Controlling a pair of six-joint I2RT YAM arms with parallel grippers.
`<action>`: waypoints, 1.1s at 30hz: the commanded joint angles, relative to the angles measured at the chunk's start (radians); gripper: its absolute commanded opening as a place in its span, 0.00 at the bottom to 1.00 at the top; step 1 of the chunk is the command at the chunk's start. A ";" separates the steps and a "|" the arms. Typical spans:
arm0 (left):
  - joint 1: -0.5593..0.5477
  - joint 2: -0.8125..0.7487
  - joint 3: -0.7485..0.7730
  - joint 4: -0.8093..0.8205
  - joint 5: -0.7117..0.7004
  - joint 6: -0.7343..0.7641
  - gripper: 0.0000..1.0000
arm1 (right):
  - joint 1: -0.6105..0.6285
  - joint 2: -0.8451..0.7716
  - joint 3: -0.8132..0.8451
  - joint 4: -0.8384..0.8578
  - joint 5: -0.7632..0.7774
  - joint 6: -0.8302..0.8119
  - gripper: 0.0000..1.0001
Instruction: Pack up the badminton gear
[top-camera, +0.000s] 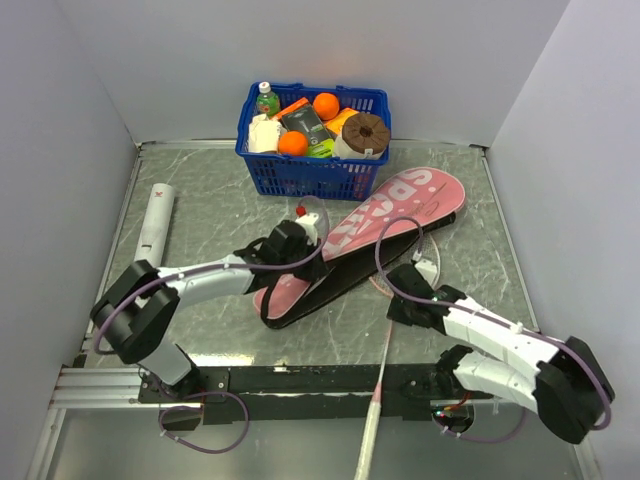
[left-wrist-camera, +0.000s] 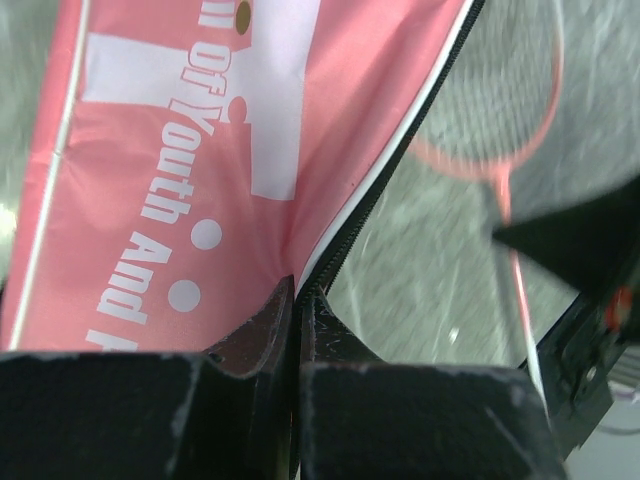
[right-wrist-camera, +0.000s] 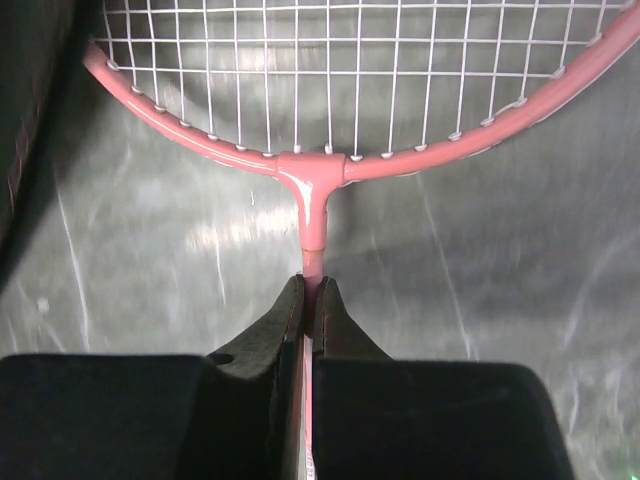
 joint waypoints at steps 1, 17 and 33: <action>0.011 0.053 0.115 0.058 0.002 0.003 0.01 | 0.105 -0.104 0.005 -0.175 0.008 0.099 0.00; 0.037 0.211 0.305 -0.031 -0.118 0.067 0.01 | 0.421 -0.257 0.116 -0.509 -0.145 0.135 0.00; 0.103 0.223 0.299 -0.058 -0.184 0.084 0.01 | 0.659 -0.360 0.324 -0.741 -0.276 0.105 0.00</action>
